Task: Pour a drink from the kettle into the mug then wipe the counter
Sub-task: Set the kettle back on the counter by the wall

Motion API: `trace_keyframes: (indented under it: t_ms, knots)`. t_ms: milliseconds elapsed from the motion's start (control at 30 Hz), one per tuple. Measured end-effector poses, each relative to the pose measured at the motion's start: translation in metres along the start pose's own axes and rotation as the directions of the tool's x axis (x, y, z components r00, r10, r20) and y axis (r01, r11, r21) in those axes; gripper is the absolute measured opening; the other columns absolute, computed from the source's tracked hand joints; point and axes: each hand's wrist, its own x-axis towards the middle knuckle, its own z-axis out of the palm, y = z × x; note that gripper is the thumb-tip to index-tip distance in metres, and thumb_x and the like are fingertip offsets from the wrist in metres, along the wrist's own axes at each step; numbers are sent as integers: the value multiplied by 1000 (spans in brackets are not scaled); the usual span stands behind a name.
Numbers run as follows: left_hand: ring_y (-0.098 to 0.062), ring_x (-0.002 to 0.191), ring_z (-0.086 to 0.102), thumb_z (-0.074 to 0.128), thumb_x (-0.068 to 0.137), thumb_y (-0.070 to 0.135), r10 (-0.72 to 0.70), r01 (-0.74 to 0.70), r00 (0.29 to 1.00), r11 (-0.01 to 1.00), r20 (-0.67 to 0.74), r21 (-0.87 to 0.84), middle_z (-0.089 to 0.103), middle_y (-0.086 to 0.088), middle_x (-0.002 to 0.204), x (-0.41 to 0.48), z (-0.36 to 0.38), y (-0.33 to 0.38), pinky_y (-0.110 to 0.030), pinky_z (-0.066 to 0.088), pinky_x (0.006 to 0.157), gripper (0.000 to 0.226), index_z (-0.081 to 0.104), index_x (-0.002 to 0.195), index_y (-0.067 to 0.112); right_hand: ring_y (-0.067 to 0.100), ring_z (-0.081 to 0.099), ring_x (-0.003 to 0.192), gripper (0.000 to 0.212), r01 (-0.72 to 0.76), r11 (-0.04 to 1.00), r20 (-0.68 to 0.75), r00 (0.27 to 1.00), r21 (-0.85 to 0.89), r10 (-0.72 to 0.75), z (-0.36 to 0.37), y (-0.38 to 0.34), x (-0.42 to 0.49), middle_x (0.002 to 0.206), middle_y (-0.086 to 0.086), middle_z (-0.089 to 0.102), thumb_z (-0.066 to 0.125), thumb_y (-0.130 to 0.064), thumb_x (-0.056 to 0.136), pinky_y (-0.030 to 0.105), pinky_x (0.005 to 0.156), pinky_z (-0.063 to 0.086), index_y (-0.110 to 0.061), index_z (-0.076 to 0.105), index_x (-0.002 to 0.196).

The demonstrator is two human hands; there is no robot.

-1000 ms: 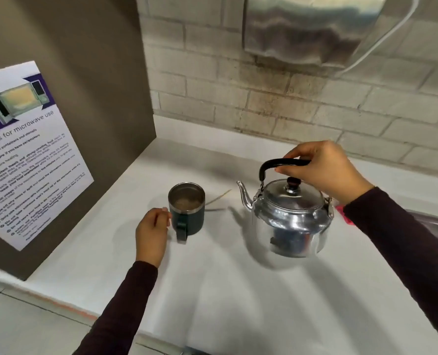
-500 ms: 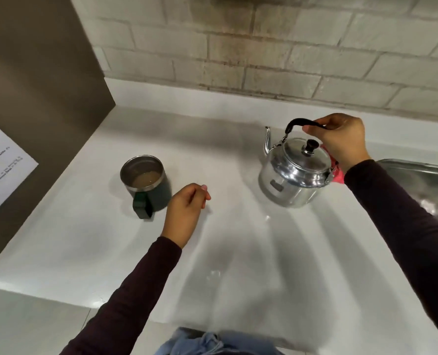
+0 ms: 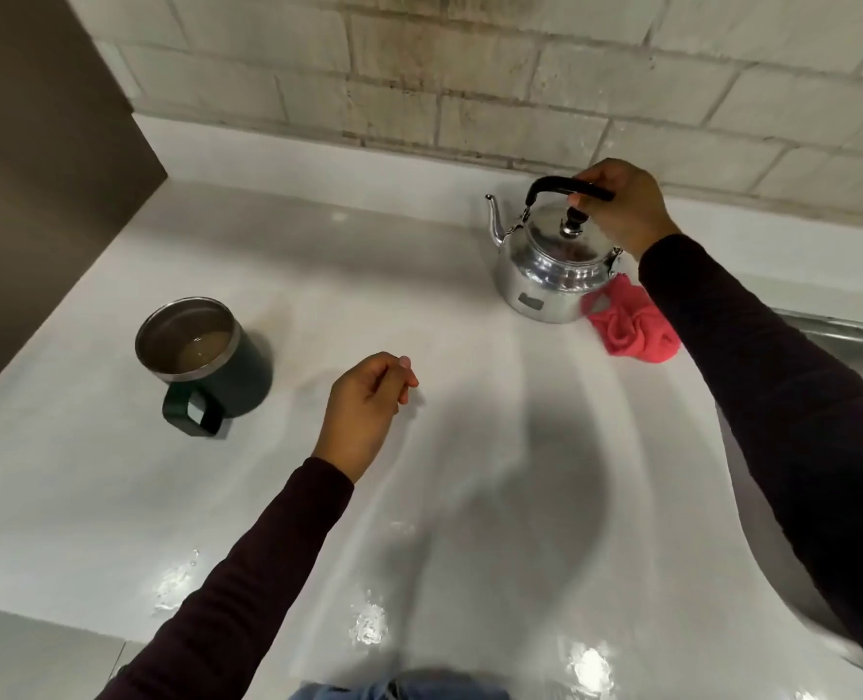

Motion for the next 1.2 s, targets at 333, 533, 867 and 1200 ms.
trace_keyframes:
  t_ms: [333,533,867,1200]
  knots:
    - [-3,50,45,46,92,19,-22,22,999,1000,-43,-5,52,5,58,11,6,-2,-9,39,53,34,59,60,22,29,58,104,24,181,954,-3,982,-240,-187,31,29,-32,108,11,68,68,-18,79,30,90,40,-13,70,102]
    - [-3,51,46,46,92,18,-52,52,999,999,-9,-11,53,3,60,3,6,-2,-9,40,54,33,60,62,19,33,21,145,37,256,874,96,967,-413,-238,52,54,-58,150,16,37,54,2,89,45,118,1,-9,62,123]
    - [-3,51,49,48,92,22,-56,56,996,998,71,5,56,6,60,-13,8,-1,-8,41,54,33,62,62,21,27,47,128,42,197,943,43,980,-270,-193,48,29,-141,135,13,56,55,2,87,20,109,24,-8,56,128]
    - [-6,53,49,47,92,22,-81,71,978,996,190,57,57,5,62,-28,48,-5,-9,40,55,32,62,63,22,26,59,111,29,-112,969,-185,980,-219,72,27,78,-209,116,7,70,53,-2,88,43,104,41,-10,68,111]
